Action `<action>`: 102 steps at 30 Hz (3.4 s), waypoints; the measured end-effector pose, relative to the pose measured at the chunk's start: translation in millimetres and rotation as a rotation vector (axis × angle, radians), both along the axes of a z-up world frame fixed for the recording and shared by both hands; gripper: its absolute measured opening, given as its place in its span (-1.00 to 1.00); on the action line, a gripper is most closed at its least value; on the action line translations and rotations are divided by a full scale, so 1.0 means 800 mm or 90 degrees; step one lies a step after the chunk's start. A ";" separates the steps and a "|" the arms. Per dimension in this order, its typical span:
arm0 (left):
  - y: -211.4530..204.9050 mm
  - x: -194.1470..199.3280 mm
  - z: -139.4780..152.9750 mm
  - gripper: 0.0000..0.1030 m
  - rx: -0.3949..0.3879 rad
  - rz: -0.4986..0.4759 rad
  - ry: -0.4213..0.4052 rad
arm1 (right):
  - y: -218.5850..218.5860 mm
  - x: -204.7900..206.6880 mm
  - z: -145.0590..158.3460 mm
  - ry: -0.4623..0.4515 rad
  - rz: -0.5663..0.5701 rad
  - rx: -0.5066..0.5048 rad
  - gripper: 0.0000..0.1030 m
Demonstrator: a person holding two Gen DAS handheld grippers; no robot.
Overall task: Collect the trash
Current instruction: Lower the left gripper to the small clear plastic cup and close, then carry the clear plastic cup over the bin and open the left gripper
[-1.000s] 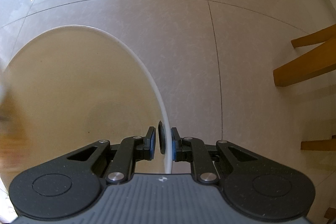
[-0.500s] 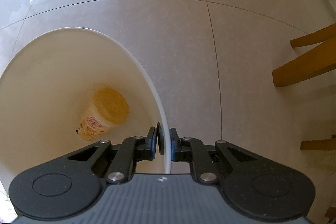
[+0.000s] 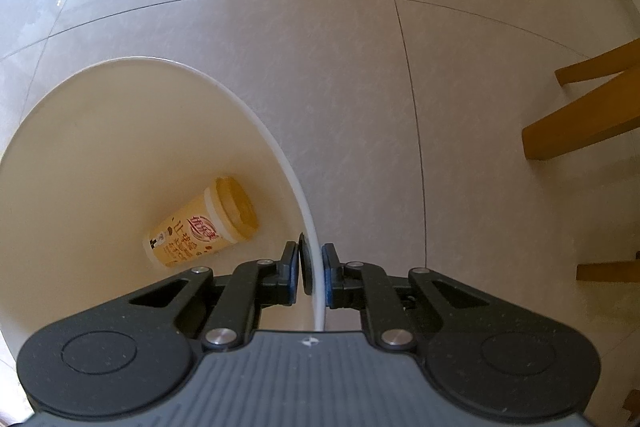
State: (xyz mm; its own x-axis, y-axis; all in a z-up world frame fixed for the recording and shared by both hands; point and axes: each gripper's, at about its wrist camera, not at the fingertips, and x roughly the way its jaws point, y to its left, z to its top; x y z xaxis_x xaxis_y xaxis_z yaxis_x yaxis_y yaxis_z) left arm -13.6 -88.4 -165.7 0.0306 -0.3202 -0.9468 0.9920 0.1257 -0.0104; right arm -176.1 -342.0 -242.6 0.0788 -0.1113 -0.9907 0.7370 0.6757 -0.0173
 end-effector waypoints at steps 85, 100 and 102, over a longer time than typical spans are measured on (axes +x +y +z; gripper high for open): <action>0.064 0.012 -0.075 -0.11 0.073 -0.076 -0.054 | 0.014 0.008 0.004 0.012 0.002 -0.026 -0.69; -0.046 -0.031 0.090 -0.11 -0.045 -0.127 -0.046 | 0.011 0.008 0.003 0.012 -0.001 -0.022 -0.70; -0.063 -0.044 0.095 -0.11 -0.056 -0.141 -0.046 | 0.011 0.008 0.003 0.012 0.000 -0.022 -0.70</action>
